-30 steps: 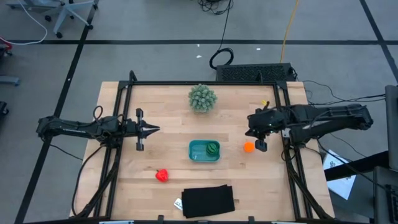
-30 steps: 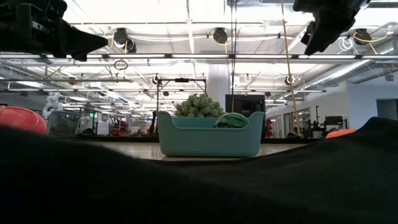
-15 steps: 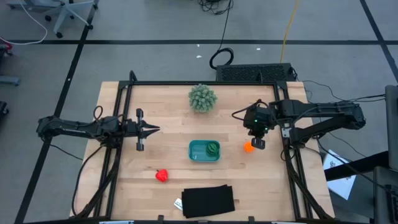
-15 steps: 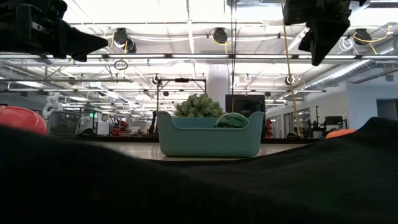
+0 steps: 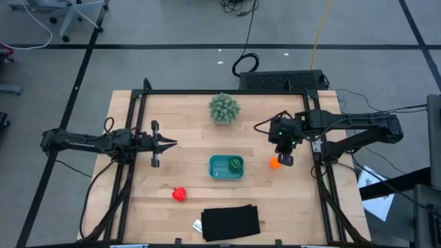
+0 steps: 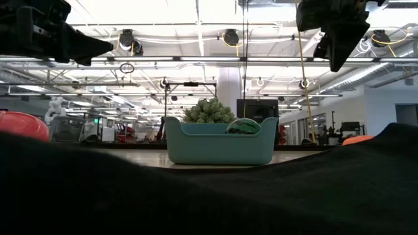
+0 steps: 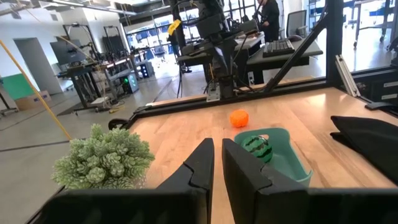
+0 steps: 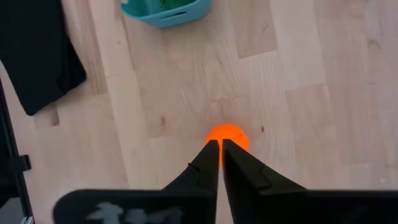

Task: Pick and placing Produce into tupperware
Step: Put the pumpkin toy into the bin

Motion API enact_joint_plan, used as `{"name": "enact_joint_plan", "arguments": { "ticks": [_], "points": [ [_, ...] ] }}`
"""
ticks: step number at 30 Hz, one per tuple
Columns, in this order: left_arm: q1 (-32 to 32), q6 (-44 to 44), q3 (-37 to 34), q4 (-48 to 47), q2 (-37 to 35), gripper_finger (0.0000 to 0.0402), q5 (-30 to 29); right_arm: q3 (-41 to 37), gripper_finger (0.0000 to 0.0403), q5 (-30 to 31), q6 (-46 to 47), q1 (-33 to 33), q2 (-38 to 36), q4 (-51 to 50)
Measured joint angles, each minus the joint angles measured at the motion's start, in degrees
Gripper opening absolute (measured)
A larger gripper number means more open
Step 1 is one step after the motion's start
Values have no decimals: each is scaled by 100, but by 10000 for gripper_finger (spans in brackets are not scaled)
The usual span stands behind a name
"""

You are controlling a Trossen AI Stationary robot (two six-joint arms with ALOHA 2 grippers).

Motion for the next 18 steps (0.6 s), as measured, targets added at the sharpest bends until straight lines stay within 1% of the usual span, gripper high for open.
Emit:
{"name": "enact_joint_plan", "arguments": {
  "ticks": [3,6,10,14,18],
  "points": [
    [0,0,0,-1,-1,37,0,0,45,0,0,0,0,0],
    [0,0,0,-7,-2,37,0,0,85,2,-89,7,0,-48],
    [0,-5,2,-40,-1,37,0,-18,154,7,-280,59,0,-148],
    [0,-24,4,-146,0,37,0,-146,233,10,-365,59,0,-99],
    [-2,-28,4,-211,0,37,1,-426,302,68,-508,59,0,189]
  ]
}}
